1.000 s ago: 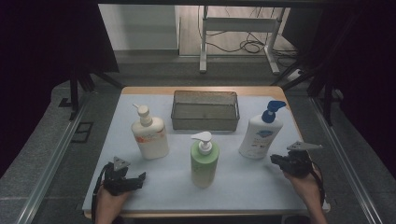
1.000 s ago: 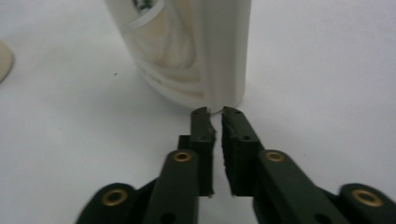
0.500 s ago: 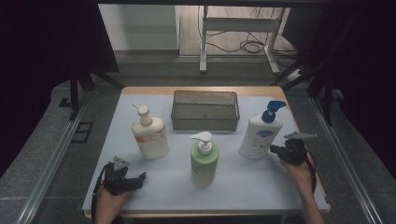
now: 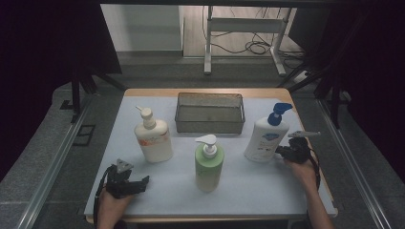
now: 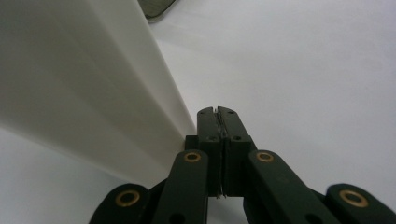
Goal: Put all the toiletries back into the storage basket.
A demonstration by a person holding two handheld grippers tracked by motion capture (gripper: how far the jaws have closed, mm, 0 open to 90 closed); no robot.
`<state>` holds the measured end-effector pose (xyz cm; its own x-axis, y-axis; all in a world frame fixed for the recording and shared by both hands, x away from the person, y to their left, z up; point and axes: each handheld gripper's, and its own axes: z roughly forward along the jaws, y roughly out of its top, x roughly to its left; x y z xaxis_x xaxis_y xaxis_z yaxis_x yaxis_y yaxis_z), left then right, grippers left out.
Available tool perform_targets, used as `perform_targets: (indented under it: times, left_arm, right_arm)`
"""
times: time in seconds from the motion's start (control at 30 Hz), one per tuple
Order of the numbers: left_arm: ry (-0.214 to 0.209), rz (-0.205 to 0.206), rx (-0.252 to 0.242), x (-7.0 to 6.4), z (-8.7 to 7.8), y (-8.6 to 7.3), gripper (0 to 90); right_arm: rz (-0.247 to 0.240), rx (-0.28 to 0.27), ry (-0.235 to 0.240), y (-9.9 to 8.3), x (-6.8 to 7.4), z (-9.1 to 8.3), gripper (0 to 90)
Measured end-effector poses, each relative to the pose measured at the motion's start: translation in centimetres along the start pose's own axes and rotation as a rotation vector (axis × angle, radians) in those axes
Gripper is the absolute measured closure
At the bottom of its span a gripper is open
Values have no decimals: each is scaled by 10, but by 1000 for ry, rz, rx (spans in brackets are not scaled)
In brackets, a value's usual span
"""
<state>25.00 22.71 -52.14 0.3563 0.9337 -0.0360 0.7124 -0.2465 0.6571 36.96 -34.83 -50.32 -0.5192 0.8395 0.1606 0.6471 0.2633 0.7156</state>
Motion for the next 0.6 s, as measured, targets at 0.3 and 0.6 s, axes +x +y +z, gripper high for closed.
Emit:
perform_targets:
  times: [0.3, 0.6]
  left_arm:
    - [2, -2, 1, 0, 0, 0, 119]
    - [2, -2, 1, 0, 0, 0, 119]
  right_arm:
    - [-2, 22, 26, 0, -2, 3, 900]
    - [-24, 23, 45, -3, 10, 1, 900]
